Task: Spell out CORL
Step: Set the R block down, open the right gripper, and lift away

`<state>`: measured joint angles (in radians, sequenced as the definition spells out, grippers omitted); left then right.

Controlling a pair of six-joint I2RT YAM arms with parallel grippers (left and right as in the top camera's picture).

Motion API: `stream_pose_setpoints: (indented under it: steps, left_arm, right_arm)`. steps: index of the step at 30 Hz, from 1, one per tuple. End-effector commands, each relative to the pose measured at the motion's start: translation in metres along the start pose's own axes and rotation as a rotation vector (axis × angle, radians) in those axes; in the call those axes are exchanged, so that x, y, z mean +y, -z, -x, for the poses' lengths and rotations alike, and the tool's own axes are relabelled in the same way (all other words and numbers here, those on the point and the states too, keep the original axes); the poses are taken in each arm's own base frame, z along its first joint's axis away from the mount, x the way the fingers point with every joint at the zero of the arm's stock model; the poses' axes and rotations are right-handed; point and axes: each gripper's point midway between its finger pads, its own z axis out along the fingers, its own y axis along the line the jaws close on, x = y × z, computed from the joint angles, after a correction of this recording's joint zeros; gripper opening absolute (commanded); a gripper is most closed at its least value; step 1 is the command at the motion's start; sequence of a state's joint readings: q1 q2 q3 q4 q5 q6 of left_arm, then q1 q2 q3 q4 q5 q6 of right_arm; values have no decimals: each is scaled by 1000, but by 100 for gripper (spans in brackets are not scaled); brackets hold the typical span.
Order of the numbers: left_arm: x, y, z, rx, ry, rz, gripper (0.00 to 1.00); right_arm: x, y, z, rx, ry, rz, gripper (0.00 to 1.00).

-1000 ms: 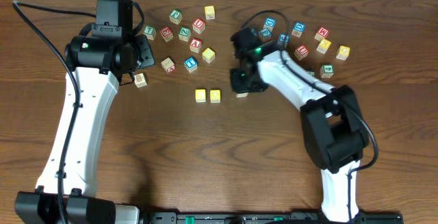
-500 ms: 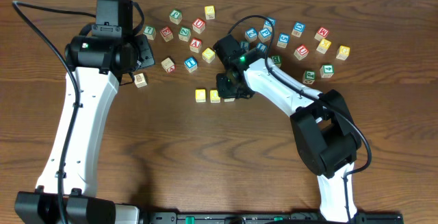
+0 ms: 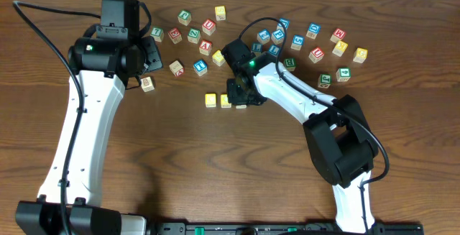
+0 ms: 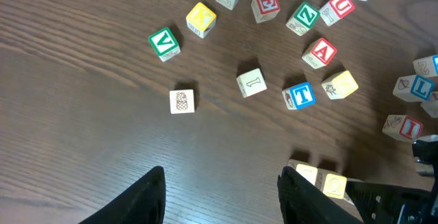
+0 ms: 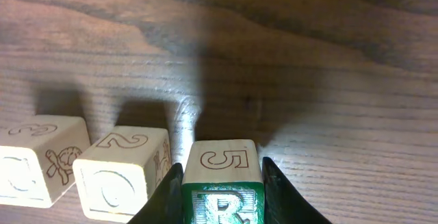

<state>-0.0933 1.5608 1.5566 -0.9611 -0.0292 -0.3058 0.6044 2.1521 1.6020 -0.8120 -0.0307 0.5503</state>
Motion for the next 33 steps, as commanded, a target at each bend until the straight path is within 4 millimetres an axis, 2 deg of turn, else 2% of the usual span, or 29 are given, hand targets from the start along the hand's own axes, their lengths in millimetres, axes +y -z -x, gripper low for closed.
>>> stream_pose_setpoints:
  steps: [1,7,16,22,29,33]
  left_arm:
    - [2,-1,3,-5,-13,9,52]
    - [2,-1,2,-2,-14,11,52]
    - [2,-1,2,-2,-14,10,52]
    - [2,-1,2,-2,-14,10,52]
    - [2,-1,2,-2,-14,10,52]
    - [2,-1,3,-3,-14,10,52]
  right_arm:
    - [4,10,8,-43,-14,0,26]
    - [7,10,11,-58,-12,10,34]
    - [9,15,14,-61,1,12,38]
    - [9,44,36,-92,31,19,43]
    - [-2,80,70,-155,25,29,45]
    - [-9,99,94,-219,23,44,52]
